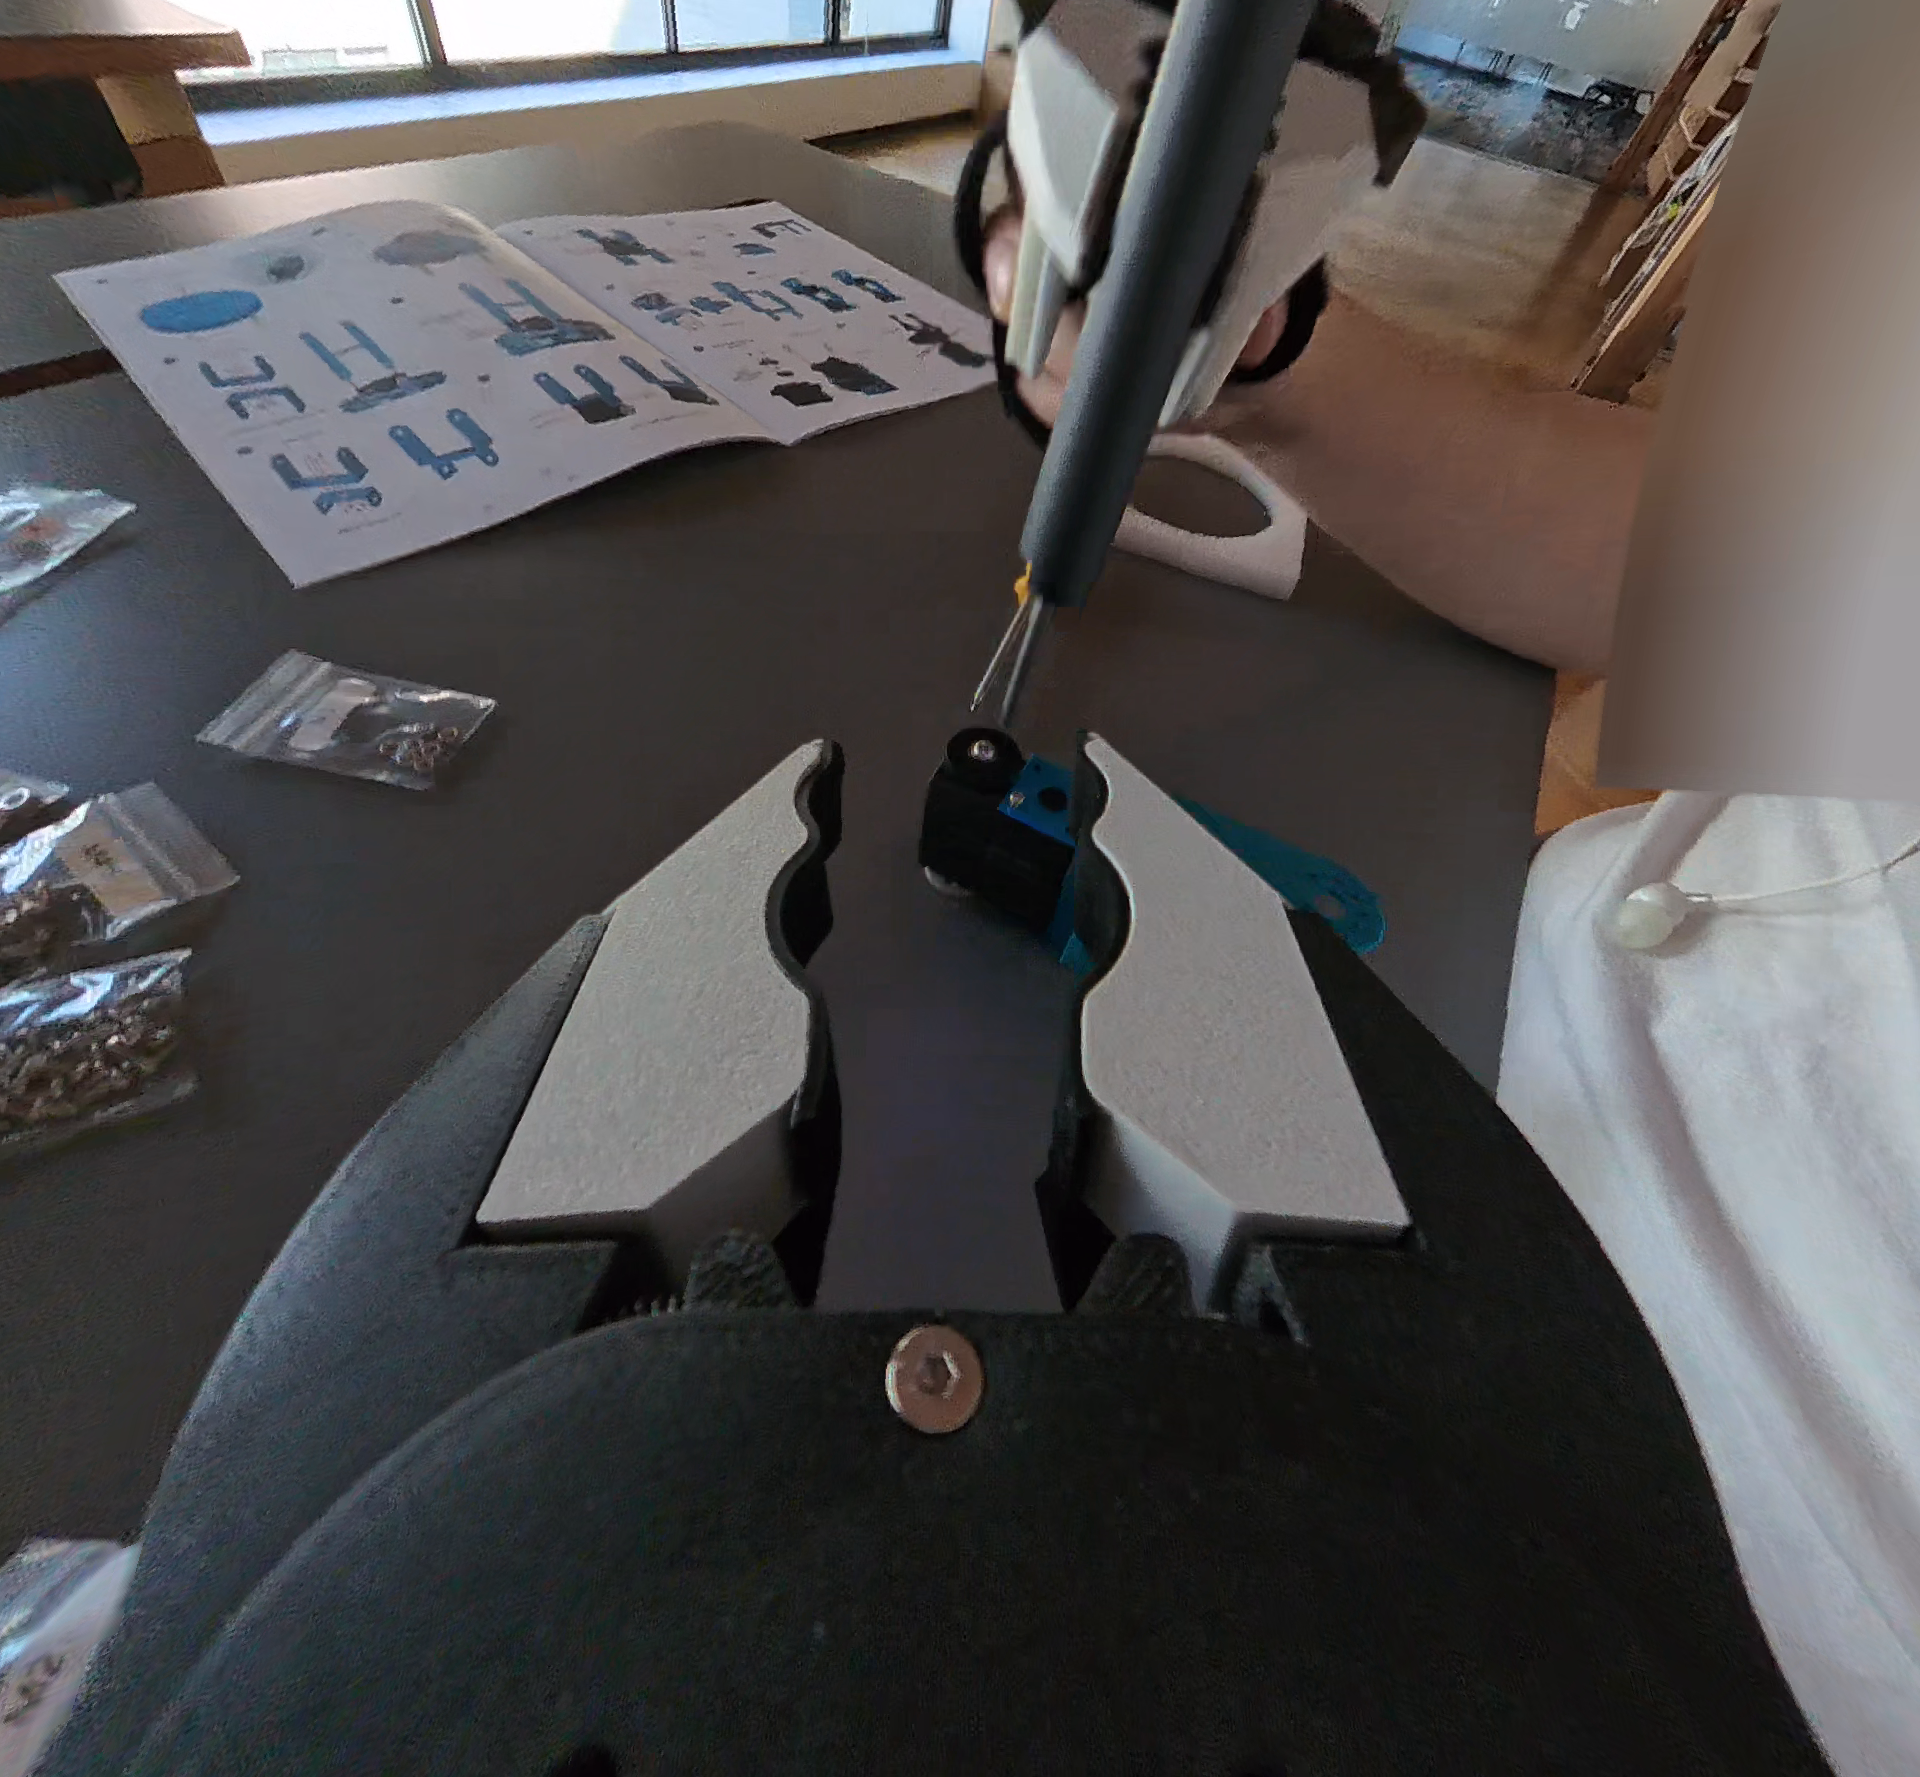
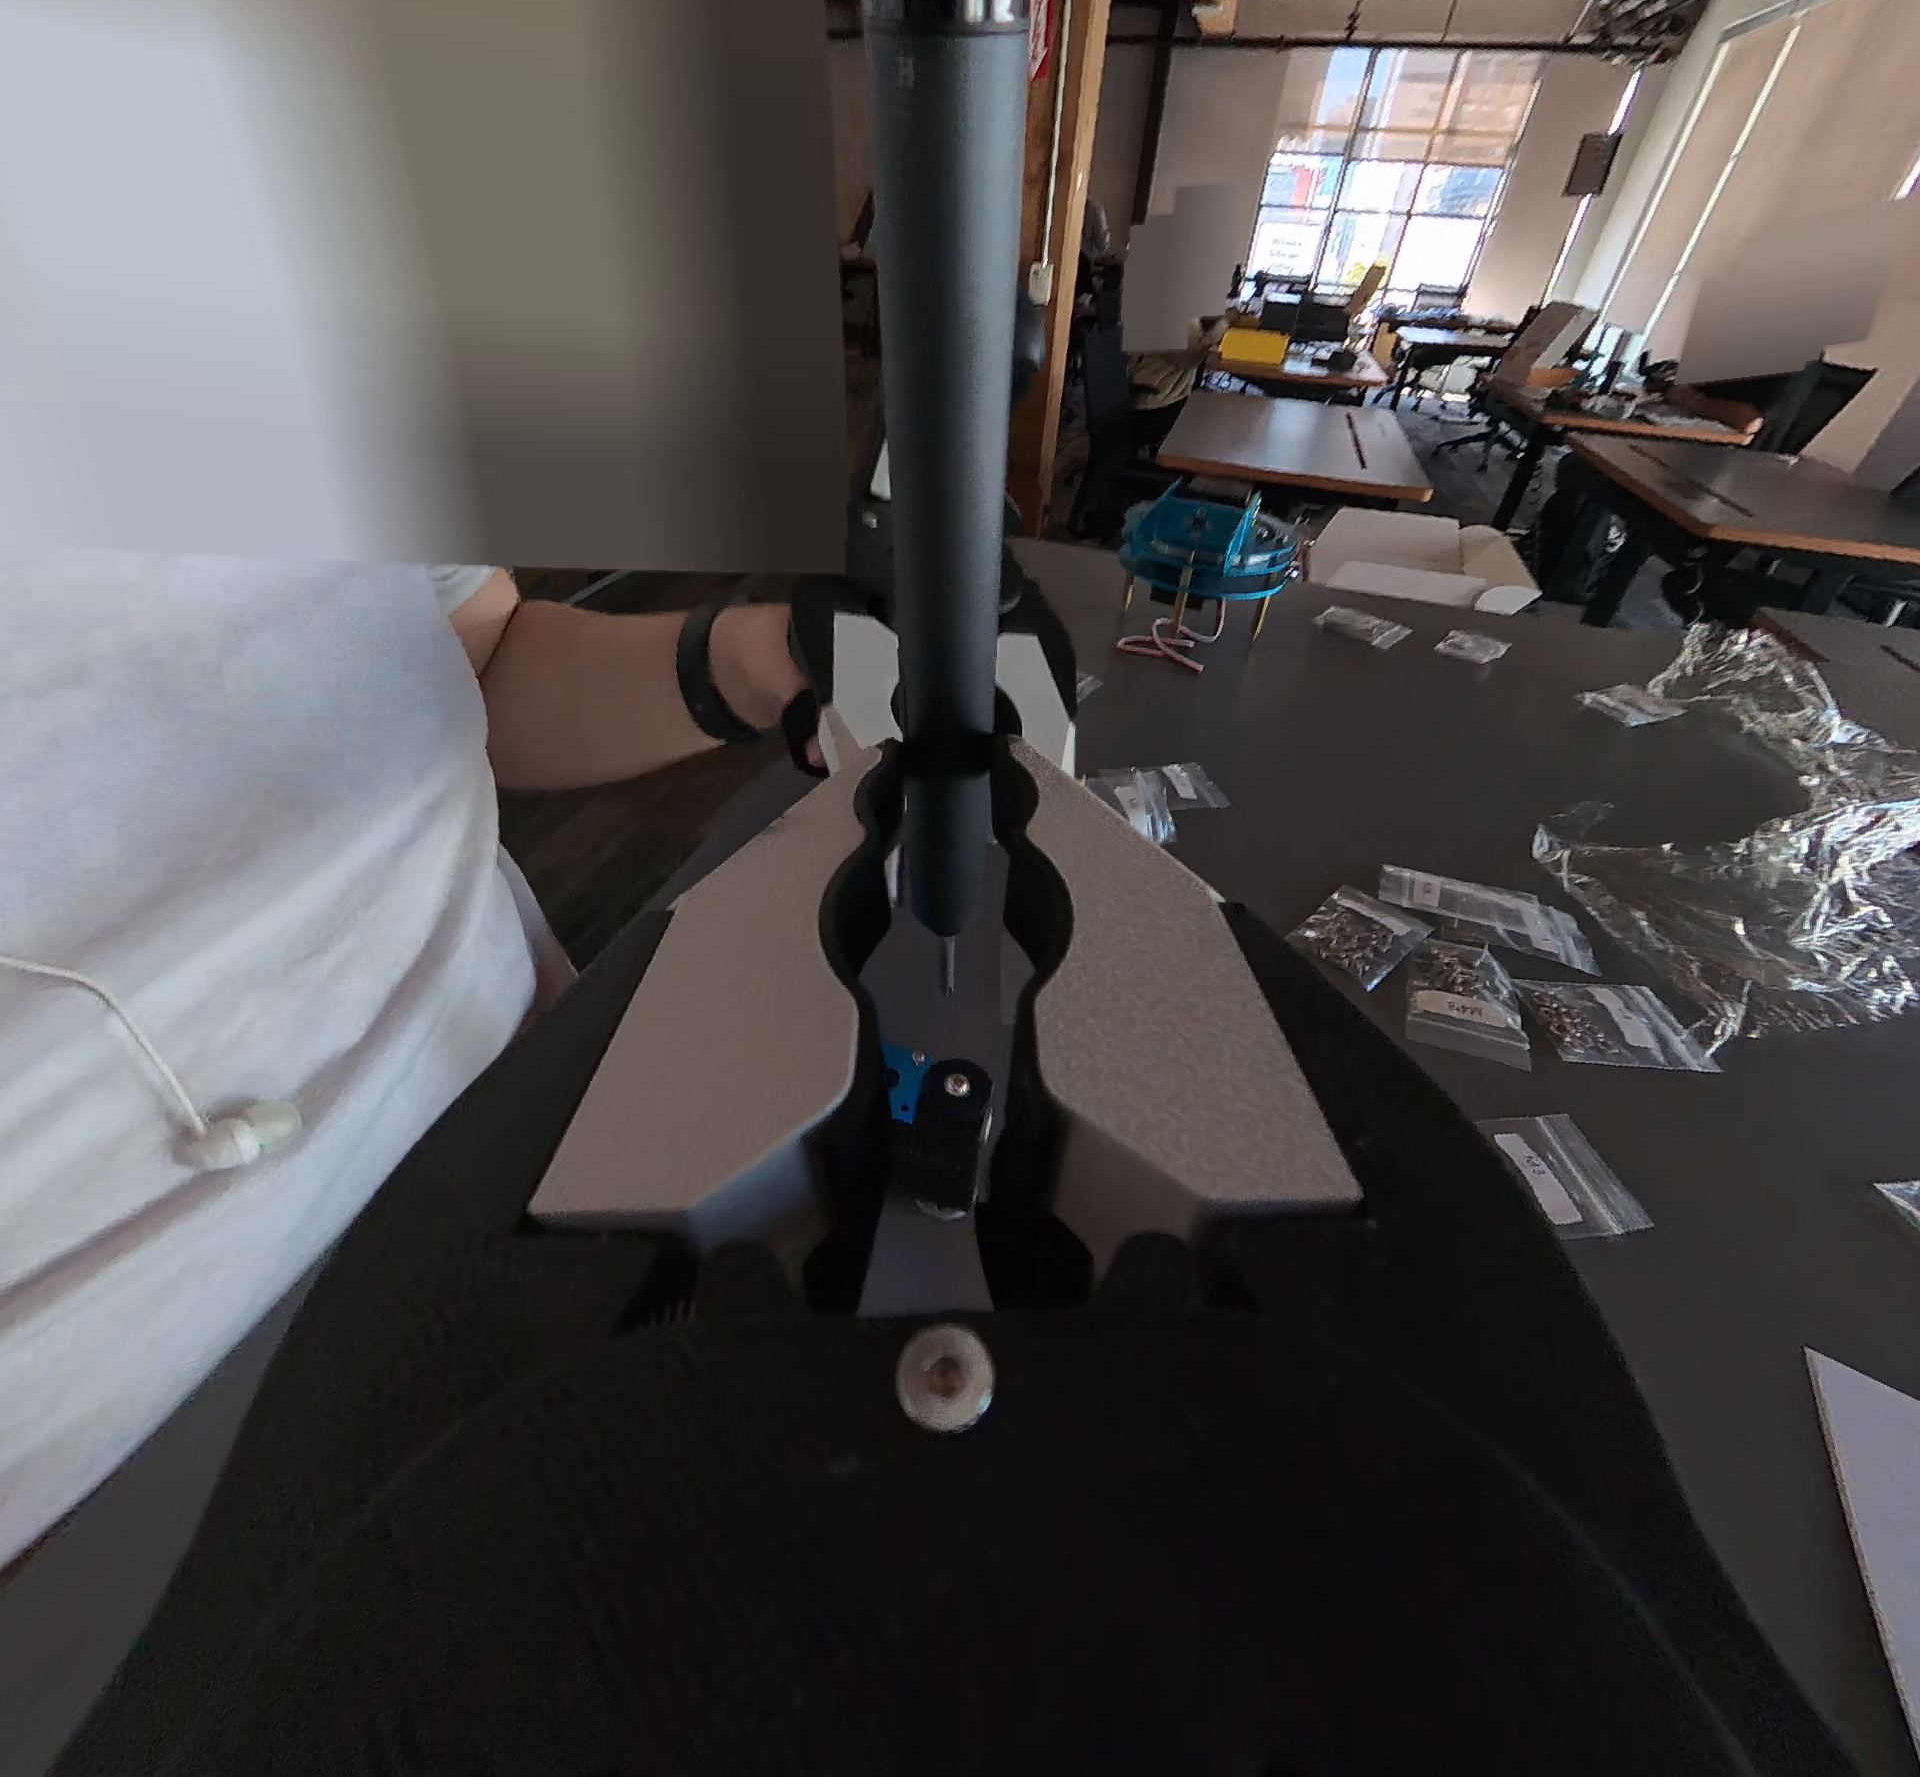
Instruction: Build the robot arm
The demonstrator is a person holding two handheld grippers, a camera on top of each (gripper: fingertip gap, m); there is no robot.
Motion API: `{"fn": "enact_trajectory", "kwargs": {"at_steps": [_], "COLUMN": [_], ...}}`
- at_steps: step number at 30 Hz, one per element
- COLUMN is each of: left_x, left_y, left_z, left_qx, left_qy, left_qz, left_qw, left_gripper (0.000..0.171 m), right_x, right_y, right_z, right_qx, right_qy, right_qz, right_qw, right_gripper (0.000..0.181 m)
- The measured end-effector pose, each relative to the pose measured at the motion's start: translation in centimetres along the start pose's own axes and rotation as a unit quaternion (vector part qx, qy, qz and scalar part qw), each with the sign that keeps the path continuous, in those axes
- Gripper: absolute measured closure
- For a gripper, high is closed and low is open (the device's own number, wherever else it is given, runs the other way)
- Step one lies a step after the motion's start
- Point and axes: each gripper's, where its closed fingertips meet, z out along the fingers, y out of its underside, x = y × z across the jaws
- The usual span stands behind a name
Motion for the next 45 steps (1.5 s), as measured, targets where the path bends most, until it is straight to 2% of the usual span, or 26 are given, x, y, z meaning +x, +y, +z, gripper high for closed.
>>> {"fn": "enact_trajectory", "kwargs": {"at_steps": [3, 5, 8, 10, 13, 16, 18, 20, 22, 25, 28, 30, 32, 36, 40, 42, 45], "left_x": [-0.4, -0.6, -0.7, 0.3, 1.4, 1.6, 1.9, 1.7, 2.0, 2.5, 3.0, 3.3, 3.3, 2.6, 2.2, 2.3, 1.7], "left_y": [1.3, 1.7, 1.7, 1.4, 1.6, 2.8, 3.6, 4.1, 4.6, 5.0, 5.8, 6.0, 5.9, 5.6, 5.7, 6.0, 6.4], "left_z": [-0.9, -1.1, -0.5, 0.1, 1.0, 1.5, 1.6, 2.2, 2.7, 3.7, 4.1, 4.4, 4.6, 5.0, 3.8, 2.9, 1.7], "left_qx": [-0.022, -0.043, -0.079, -0.096, -0.132, -0.193, -0.221, -0.236, -0.242, -0.236, -0.243, -0.249, -0.256, -0.296, -0.328, -0.338, -0.341], "left_qy": [0.003, 0.021, 0.078, 0.136, 0.211, 0.274, 0.315, 0.331, 0.364, 0.382, 0.389, 0.376, 0.349, 0.225, 0.078, 0.007, -0.117], "left_qz": [0.007, 0.04, 0.102, 0.168, 0.28, 0.383, 0.437, 0.482, 0.498, 0.534, 0.554, 0.55, 0.529, 0.442, 0.317, 0.246, 0.148], "left_qw": [1.0, 0.998, 0.989, 0.972, 0.927, 0.861, 0.813, 0.776, 0.749, 0.717, 0.695, 0.703, 0.73, 0.816, 0.886, 0.908, 0.921], "left_gripper": [0.129, 0.128, 0.127, 0.122, 0.109, 0.099, 0.097, 0.097, 0.104, 0.111, 0.124, 0.132, 0.136, 0.138, 0.144, 0.144, 0.145], "right_x": [0.1, -0.1, -0.7, -1.4, -2.2, -3.6, -4.3, -5.3, -6.1, -7.7, -8.5, -8.9, -9.3, -9.7, -9.4, -9.3, -8.3], "right_y": [-1.8, -2.1, -1.7, -0.4, 3.2, 6.0, 6.6, 7.2, 8.8, 11.3, 12.4, 13.3, 13.7, 14.5, 15.6, 16.3, 16.4], "right_z": [-1.8, -3.3, -5.7, -7.0, -8.7, -9.5, -9.3, -9.1, -9.3, -10.1, -10.4, -10.8, -10.7, -10.5, -11.0, -11.0, -11.1], "right_qx": [0.018, 0.014, 0.0, -0.023, -0.089, -0.139, -0.135, -0.129, -0.151, -0.229, -0.288, -0.348, -0.398, -0.478, -0.546, -0.556, -0.539], "right_qy": [0.045, 0.076, 0.116, 0.138, 0.188, 0.217, 0.221, 0.214, 0.226, 0.249, 0.261, 0.27, 0.267, 0.279, 0.308, 0.314, 0.334], "right_qz": [0.034, 0.09, 0.193, 0.255, 0.336, 0.406, 0.454, 0.502, 0.545, 0.569, 0.556, 0.533, 0.498, 0.422, 0.312, 0.276, 0.234], "right_qw": [0.998, 0.993, 0.974, 0.957, 0.919, 0.877, 0.853, 0.828, 0.793, 0.749, 0.735, 0.723, 0.723, 0.718, 0.714, 0.719, 0.737], "right_gripper": [0.165, 0.165, 0.165, 0.165, 0.165, 0.165, 0.165, 0.165, 0.165, 0.165, 0.164, 0.164, 0.164, 0.164, 0.164, 0.164, 0.163]}}
